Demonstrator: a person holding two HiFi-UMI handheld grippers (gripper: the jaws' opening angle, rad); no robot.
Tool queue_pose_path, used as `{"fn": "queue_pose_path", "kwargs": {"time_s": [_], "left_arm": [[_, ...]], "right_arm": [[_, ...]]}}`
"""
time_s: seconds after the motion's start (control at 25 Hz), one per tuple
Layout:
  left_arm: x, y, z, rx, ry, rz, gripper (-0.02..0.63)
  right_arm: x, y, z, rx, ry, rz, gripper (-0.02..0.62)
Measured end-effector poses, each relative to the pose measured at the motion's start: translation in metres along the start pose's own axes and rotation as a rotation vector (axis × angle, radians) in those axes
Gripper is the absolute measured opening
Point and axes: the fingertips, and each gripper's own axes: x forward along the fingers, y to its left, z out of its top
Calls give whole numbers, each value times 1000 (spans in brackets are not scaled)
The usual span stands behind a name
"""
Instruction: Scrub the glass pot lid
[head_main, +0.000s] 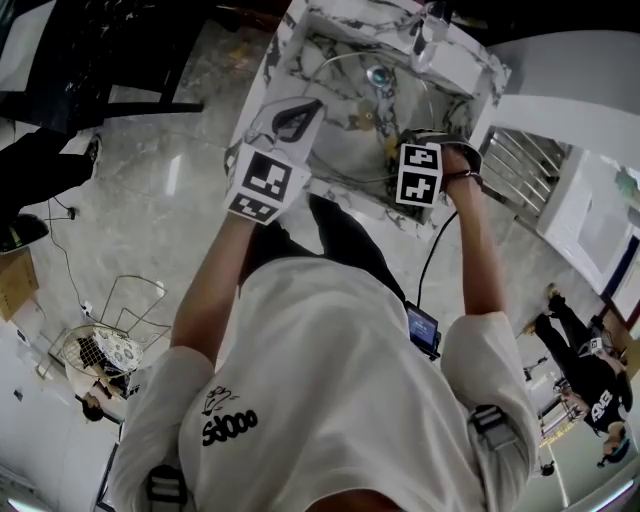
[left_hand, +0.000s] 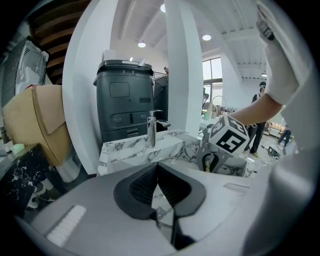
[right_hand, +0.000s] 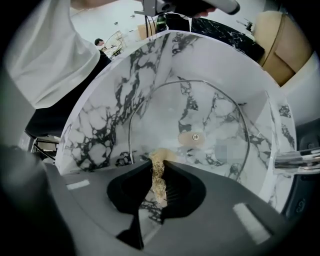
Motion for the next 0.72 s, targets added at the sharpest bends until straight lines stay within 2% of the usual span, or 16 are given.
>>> {"fn": "queue_pose_path", "kwargs": {"time_s": [0.28, 0.72], "left_arm": [[-7, 2, -3, -5, 3, 20, 11], [-33, 20, -11, -39, 3, 92, 11]], "right_arm": [[-2, 29, 28, 45, -115, 153, 52], [-16, 32, 97, 18, -312, 259, 52]]}}
